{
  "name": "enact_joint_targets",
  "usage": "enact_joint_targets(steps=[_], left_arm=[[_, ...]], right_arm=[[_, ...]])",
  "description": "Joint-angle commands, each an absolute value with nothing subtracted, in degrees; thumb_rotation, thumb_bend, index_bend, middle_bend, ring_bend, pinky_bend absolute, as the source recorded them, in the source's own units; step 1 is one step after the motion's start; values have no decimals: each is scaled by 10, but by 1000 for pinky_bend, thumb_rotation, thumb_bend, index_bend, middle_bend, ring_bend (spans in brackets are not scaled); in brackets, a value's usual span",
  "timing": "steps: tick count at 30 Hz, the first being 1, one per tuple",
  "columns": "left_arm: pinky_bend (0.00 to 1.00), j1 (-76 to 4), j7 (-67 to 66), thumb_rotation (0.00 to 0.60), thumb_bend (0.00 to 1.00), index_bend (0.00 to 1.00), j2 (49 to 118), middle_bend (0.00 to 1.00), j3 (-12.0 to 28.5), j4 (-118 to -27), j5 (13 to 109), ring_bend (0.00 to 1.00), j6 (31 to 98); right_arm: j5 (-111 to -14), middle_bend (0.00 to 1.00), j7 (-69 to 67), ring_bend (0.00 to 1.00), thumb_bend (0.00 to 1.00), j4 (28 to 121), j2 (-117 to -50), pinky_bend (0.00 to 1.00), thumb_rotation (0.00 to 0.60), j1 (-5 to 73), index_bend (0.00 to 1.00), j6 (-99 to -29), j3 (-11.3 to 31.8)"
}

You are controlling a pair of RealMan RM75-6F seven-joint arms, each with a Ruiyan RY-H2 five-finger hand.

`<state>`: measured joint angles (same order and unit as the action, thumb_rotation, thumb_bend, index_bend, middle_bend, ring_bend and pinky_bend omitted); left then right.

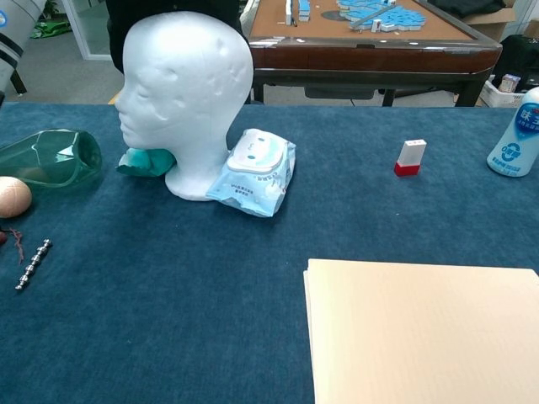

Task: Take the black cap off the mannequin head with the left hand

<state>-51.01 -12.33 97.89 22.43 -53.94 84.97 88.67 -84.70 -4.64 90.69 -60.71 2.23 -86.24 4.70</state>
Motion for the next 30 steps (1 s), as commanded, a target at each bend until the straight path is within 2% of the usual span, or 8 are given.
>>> enact_joint_targets(steps=[1, 7, 13, 24, 30], left_arm=[[775, -513, -126, 600, 444, 586, 975, 716, 231, -531, 840, 610, 881], [775, -506, -129, 600, 444, 586, 960, 715, 222, -508, 842, 610, 885], [775, -492, -110, 600, 444, 586, 944, 715, 195, -461, 861, 610, 897], [775, -458, 12, 600, 444, 582, 976, 716, 151, -269, 877, 610, 930], [775, -422, 54, 600, 444, 582, 1002, 716, 123, -198, 879, 610, 939]], right_arm=[[-847, 437, -47, 376, 355, 906, -607, 454, 600, 22, 443, -863, 47], [-848, 437, -47, 376, 355, 907, -607, 454, 600, 22, 444, -863, 47], [-848, 437, -45, 375, 355, 907, -608, 454, 600, 22, 444, -863, 46], [-844, 437, -37, 375, 355, 909, -609, 454, 600, 24, 444, -859, 47], [-842, 437, -33, 376, 355, 909, -611, 454, 600, 25, 444, -857, 47]])
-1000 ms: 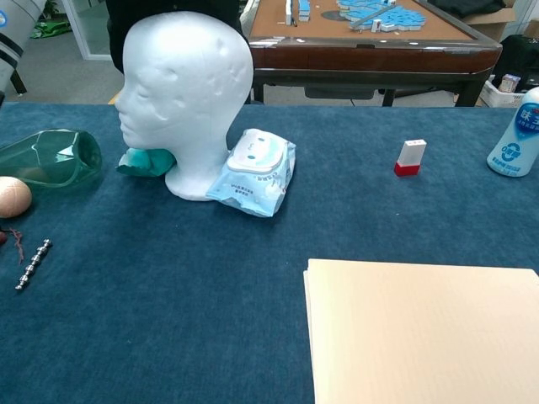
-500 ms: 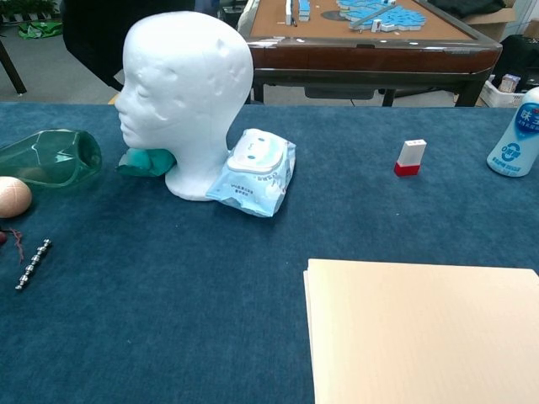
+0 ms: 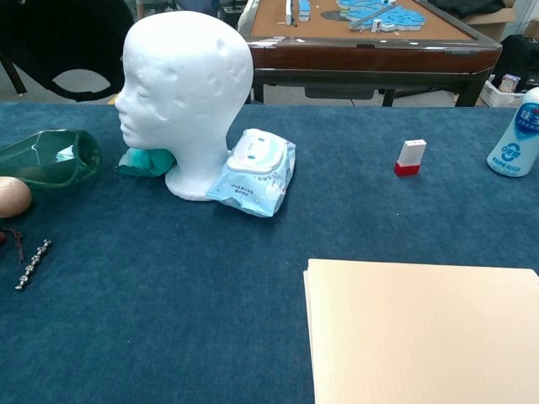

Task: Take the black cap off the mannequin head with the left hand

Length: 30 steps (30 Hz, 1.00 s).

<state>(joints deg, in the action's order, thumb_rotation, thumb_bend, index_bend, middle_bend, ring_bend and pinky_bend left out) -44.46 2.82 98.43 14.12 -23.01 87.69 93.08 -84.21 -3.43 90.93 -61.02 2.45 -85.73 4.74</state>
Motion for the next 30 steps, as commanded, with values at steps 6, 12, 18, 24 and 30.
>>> enact_joint_targets(steps=[6, 12, 18, 24, 30], left_arm=[[775, -389, 80, 600, 444, 582, 1020, 716, 103, -167, 881, 610, 956], [775, -355, 87, 600, 444, 582, 1024, 716, 80, -167, 891, 610, 989], [775, -321, 63, 600, 444, 573, 1016, 714, 52, -195, 908, 609, 1019], [775, -294, 19, 600, 444, 567, 998, 703, 26, -247, 927, 599, 1033], [775, -266, -29, 600, 444, 509, 953, 683, -13, -334, 956, 584, 1025]], right_arm=[[-841, 437, -27, 376, 355, 911, -612, 454, 600, 26, 444, -854, 47], [-842, 437, -24, 376, 355, 912, -613, 454, 600, 27, 444, -854, 47], [-842, 437, -21, 376, 355, 913, -614, 454, 600, 27, 444, -853, 46], [-842, 437, -15, 375, 355, 914, -615, 454, 600, 29, 444, -851, 46], [-840, 437, -15, 375, 355, 914, -615, 454, 600, 29, 444, -850, 46]])
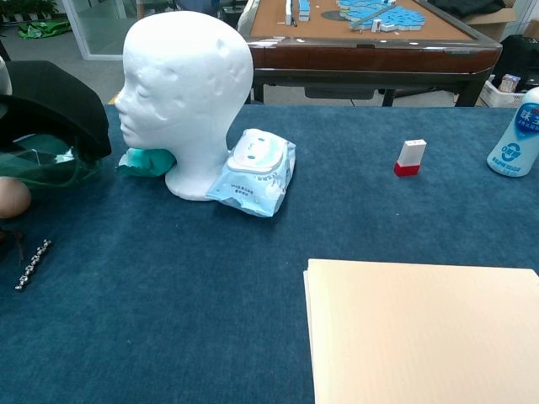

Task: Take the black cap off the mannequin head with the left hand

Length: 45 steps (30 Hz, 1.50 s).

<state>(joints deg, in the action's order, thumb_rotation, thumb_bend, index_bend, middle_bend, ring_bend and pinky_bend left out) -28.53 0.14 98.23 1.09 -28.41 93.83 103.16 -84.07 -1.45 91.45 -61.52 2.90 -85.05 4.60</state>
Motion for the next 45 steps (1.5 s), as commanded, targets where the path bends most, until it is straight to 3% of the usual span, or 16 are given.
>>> enact_joint_targets(steps=[1, 8, 13, 15, 18, 20, 29, 36, 38, 45], left_arm=[[775, -262, -38, 600, 444, 493, 945, 680, -19, -351, 960, 582, 1023], [773, -243, -63, 600, 426, 413, 872, 655, -70, -474, 1000, 559, 988], [773, -237, -91, 600, 366, 340, 840, 631, -83, -531, 1009, 546, 959], [773, -233, -105, 600, 281, 257, 830, 607, -84, -551, 1009, 543, 948], [772, -228, -137, 600, 63, 44, 814, 541, -83, -587, 998, 535, 923], [772, -225, -156, 600, 6, 1, 804, 509, -81, -610, 990, 530, 907], [772, -202, -220, 600, 0, 0, 766, 456, -70, -707, 952, 520, 858], [771, -176, -254, 600, 0, 0, 773, 456, -41, -706, 943, 527, 899], [770, -168, -256, 600, 0, 32, 775, 457, -33, -714, 935, 527, 908], [768, -145, -222, 600, 0, 278, 778, 467, -7, -750, 911, 527, 928]], right_arm=[[-840, 437, -15, 375, 356, 914, -615, 454, 600, 29, 444, -851, 46], [-840, 437, -13, 376, 355, 915, -616, 454, 600, 30, 444, -849, 46], [-840, 437, -10, 376, 355, 915, -617, 454, 600, 31, 444, -848, 46], [-839, 437, -9, 376, 355, 915, -617, 454, 600, 31, 444, -848, 46], [-839, 437, -8, 376, 355, 915, -617, 454, 600, 31, 444, -847, 46], [-839, 437, -8, 376, 356, 915, -617, 454, 600, 31, 444, -847, 46], [-838, 437, -6, 376, 355, 916, -618, 454, 600, 32, 444, -847, 46], [-838, 437, -3, 376, 355, 916, -618, 454, 600, 32, 444, -847, 46], [-837, 437, -3, 376, 355, 916, -619, 454, 600, 32, 444, -847, 46], [-835, 437, -2, 376, 355, 917, -619, 454, 600, 30, 444, -850, 47]])
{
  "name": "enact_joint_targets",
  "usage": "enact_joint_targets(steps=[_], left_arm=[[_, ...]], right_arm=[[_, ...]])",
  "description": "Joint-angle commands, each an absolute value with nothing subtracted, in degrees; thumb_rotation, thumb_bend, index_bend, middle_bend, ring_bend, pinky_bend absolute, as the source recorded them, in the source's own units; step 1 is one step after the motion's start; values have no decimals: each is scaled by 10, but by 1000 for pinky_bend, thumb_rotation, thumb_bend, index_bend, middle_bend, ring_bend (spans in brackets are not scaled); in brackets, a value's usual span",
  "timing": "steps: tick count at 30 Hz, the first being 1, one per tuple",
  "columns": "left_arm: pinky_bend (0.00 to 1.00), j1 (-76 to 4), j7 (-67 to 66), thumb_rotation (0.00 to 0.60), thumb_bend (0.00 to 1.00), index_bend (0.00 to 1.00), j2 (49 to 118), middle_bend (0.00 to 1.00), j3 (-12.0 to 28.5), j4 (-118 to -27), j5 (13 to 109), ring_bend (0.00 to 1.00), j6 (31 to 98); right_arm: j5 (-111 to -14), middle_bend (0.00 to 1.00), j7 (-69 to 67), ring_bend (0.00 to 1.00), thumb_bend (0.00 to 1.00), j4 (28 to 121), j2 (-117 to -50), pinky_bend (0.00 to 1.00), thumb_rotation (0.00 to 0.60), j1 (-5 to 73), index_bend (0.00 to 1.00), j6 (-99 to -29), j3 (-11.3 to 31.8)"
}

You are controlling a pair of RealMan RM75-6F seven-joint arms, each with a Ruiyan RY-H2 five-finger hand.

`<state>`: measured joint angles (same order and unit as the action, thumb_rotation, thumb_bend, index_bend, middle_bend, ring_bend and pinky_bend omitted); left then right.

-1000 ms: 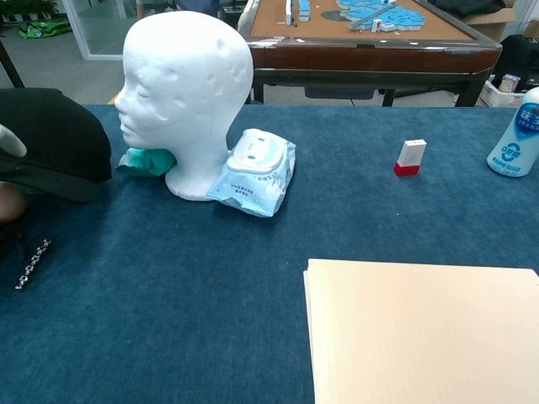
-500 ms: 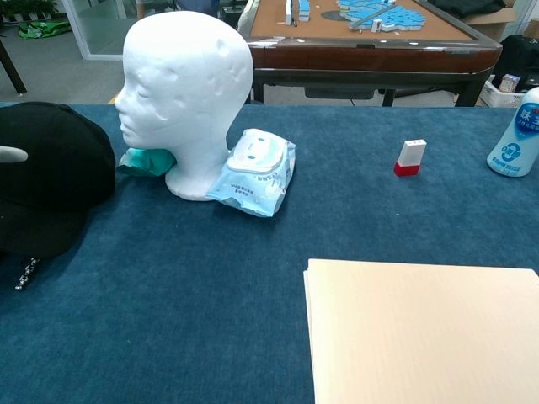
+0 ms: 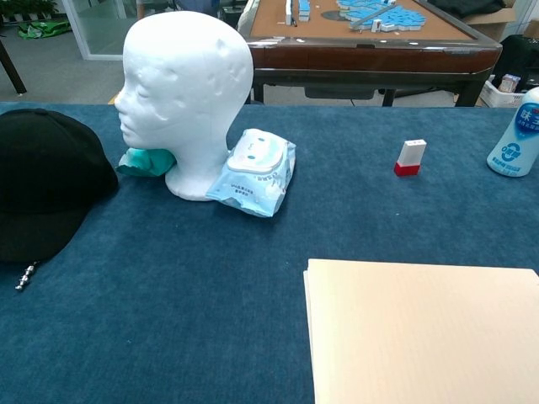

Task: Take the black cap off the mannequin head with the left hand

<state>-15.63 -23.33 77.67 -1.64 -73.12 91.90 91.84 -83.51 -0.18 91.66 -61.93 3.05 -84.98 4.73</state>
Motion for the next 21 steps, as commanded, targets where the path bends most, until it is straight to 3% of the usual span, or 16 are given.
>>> enact_joint_targets(steps=[1, 12, 21], left_arm=[[768, -143, -220, 600, 0, 298, 776, 470, -7, -759, 910, 527, 929], [767, -114, -137, 600, 0, 357, 728, 511, -15, -868, 882, 528, 898], [766, -110, -50, 600, 0, 384, 723, 530, -2, -831, 845, 528, 856]], right_arm=[[-834, 437, -1, 376, 355, 916, -620, 454, 600, 30, 444, -850, 48], [-821, 437, 18, 375, 355, 917, -627, 454, 600, 27, 444, -857, 53], [-808, 437, 12, 376, 355, 914, -625, 454, 600, 29, 444, -847, 58]])
